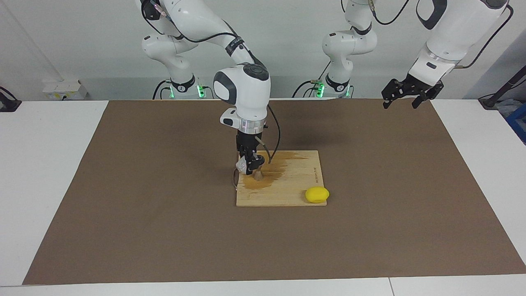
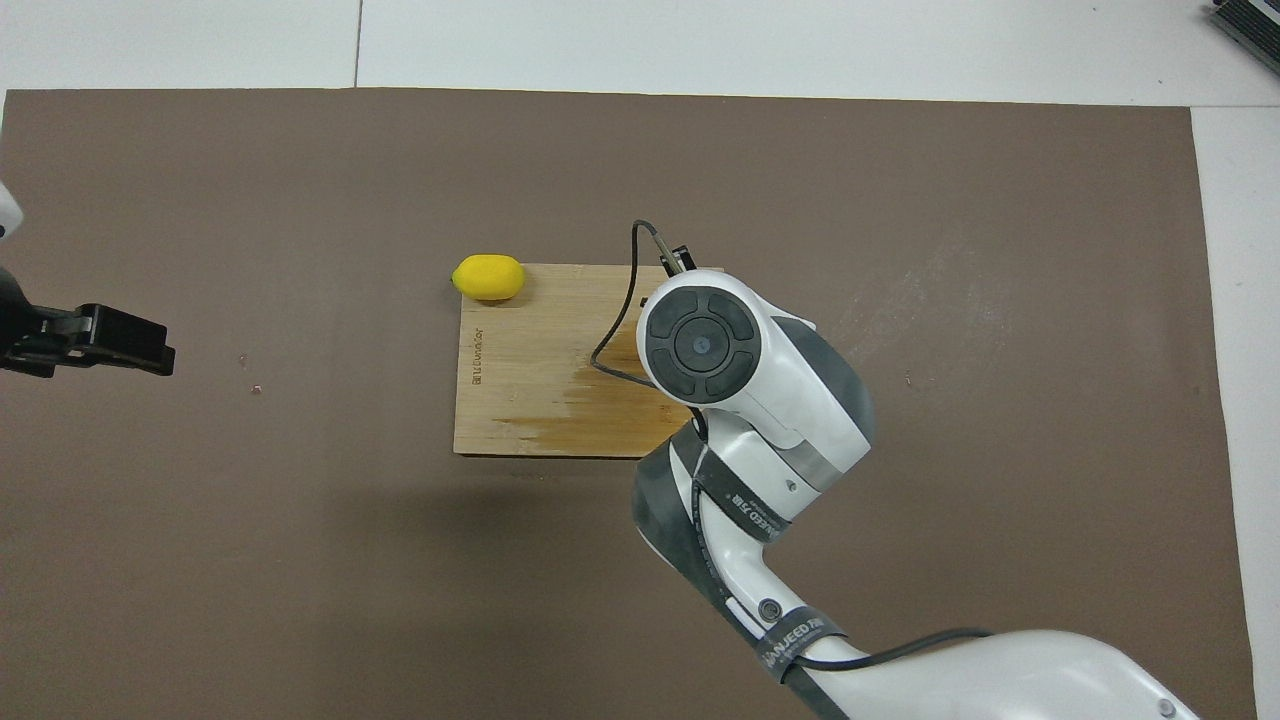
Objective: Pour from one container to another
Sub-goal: 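Hold the tilted glass cup over the metal cup with the right gripper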
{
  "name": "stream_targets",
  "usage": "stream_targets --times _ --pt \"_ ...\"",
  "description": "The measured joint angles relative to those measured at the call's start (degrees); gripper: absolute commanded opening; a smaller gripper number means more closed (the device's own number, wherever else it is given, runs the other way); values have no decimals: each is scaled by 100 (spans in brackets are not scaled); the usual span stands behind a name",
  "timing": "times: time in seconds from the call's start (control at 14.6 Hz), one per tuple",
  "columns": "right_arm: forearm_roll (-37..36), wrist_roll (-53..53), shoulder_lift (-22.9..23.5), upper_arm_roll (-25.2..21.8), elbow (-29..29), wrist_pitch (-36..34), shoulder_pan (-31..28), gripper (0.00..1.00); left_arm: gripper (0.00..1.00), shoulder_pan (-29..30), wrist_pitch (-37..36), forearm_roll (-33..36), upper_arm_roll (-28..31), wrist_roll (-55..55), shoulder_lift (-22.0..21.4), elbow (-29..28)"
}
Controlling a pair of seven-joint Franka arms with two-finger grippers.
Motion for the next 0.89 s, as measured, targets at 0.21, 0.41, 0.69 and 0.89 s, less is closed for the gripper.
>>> stream_targets --times 0.21,0.41,0.69,0.89 --pt "0 0 0 -3 6 0 -11 39 100 0 -2 -44 -5 0 -43 0" --pt "30 0 0 -4 17 0 -28 38 100 0 -2 -44 -13 1 -44 -2" --pt "570 3 -5 -19 74 0 -67 38 100 0 -21 -28 -12 1 -44 -3" --pt "960 3 -12 -25 90 -16 -157 39 100 1 -22 -12 -11 2 -46 -8"
